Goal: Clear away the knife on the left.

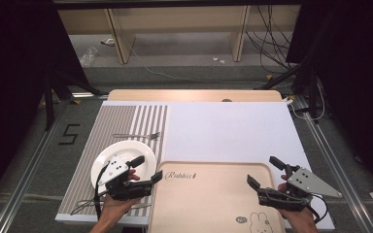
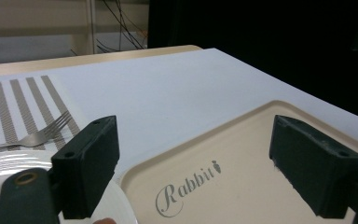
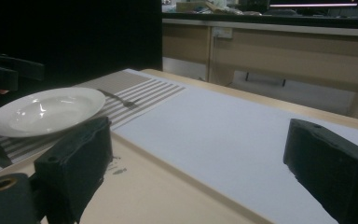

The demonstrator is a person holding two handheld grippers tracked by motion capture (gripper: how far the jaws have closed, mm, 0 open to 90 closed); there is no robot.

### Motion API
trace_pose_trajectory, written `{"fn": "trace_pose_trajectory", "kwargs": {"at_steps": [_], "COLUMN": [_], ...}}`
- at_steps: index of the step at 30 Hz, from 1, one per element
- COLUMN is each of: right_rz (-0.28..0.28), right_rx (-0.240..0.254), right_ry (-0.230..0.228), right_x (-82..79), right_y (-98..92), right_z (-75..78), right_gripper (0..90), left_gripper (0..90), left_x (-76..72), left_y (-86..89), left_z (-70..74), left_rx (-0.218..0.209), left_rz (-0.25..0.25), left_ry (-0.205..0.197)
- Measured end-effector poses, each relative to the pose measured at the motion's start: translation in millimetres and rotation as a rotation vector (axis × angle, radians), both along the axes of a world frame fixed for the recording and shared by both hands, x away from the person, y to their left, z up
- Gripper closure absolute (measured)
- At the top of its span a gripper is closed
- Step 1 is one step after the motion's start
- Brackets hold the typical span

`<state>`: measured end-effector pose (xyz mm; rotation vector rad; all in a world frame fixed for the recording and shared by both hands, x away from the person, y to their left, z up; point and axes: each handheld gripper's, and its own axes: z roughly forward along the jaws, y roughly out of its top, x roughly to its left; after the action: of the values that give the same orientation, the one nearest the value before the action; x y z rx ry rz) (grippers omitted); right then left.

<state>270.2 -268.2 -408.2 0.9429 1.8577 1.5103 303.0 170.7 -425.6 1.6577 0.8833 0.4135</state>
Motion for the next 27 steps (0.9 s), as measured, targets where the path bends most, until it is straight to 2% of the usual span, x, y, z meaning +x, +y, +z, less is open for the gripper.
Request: {"fn": "trace_pose_trajectory", "kwargs": {"at_steps": [7, 8, 9, 10, 11, 12, 13, 14, 15, 20, 24, 27], "right_rz": [0.0, -0.005, -0.006, -0.009, -0.01, -0.01, -0.012, -0.012, -0.011, -0.008, -0.005, -0.004], "right_rx": [0.001, 0.007, 0.008, 0.005, 0.008, 0.008, 0.015, 0.015, 0.014, 0.007, 0.005, 0.003], "right_ry": [0.006, 0.007, 0.004, 0.009, 0.01, 0.01, 0.01, 0.01, 0.01, 0.014, 0.014, 0.012], "right_x": [0.5, 0.4, 0.8, 0.8, 1.1, 1.1, 1.1, 1.1, 1.1, 0.6, 1.1, 1.0], "right_y": [-0.5, -0.9, -1.0, -1.3, -1.5, -1.5, -1.5, -1.5, -1.5, -0.7, -0.4, 0.1], "right_z": [-0.3, -0.3, -0.6, -0.6, -0.9, -0.9, -1.1, -1.1, -1.2, -1.4, -1.7, -1.9], "right_gripper": [8.7, 9.0, 9.0, 9.0, 9.0, 9.0, 9.0, 9.0, 9.0, 9.1, 9.1, 9.1], "left_gripper": [15.9, 16.0, 16.4, 17.5, 18.7, 18.7, 19.1, 18.8, 18.8, 17.8, 17.3, 17.1], "left_x": [4.1, 5.3, 6.9, 8.2, 8.2, 6.7, 4.1, 4.1, 2.9, -2.3, -4.6, -5.2], "left_y": [6.2, 7.3, 8.7, 11.3, 11.3, 11.1, 9.8, 9.8, 10.3, 18.9, 26.8, 34.8], "left_z": [3.2, 5.1, 6.8, 11.9, 11.9, 14.8, 19.0, 19.0, 19.9, 22.2, 23.2, 23.4], "left_rx": [0.02, 0.012, -0.014, -0.069, -0.069, -0.044, 0.029, 0.029, 0.061, 0.167, 0.19, 0.227], "left_rz": [-0.022, -0.024, -0.037, -0.062, -0.062, -0.062, -0.051, -0.051, -0.046, -0.037, -0.03, -0.023], "left_ry": [0.042, 0.069, 0.106, 0.147, 0.147, 0.124, 0.089, 0.089, 0.082, 0.085, 0.101, 0.126]}}
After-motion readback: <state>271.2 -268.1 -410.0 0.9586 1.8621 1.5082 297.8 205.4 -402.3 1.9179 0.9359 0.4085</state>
